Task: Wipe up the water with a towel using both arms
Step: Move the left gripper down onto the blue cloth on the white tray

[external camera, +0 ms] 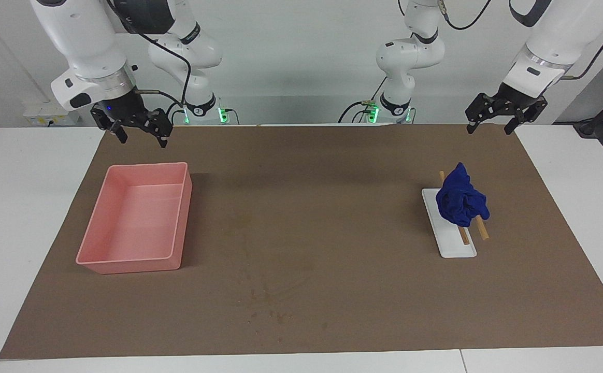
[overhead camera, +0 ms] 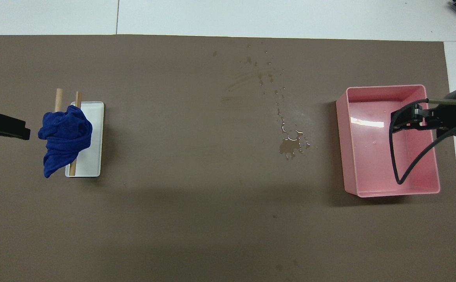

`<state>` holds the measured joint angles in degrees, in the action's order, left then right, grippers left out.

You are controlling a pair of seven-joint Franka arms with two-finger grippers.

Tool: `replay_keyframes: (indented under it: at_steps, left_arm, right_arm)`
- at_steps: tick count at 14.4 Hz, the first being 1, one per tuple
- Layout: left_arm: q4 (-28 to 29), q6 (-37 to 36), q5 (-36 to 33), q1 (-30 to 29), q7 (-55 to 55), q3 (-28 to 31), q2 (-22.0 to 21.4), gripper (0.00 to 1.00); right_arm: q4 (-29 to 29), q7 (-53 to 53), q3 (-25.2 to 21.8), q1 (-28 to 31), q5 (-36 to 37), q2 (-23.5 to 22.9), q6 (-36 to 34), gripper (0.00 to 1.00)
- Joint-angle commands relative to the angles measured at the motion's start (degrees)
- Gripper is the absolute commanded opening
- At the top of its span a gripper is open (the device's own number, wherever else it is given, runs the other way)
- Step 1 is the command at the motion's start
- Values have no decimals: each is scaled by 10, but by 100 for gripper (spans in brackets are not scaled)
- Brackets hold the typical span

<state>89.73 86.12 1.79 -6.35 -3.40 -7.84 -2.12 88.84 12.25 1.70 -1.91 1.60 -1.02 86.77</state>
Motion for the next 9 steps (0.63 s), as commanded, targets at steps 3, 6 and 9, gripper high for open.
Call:
replay_keyframes:
  at_steps: [3,6,9]
  left_arm:
    - [17,32,-10,7,-1,5,-11,100]
    - [130,168,-10,4,6,5,-52,100]
    - [191,250,-31,8,24,5,-50,100]
  right_arm:
    - [7,-8,1,5,-8,8,1,100]
    - [7,-8,1,5,-8,8,1,100]
    - [7,-9,1,4,-8,10,-3,100]
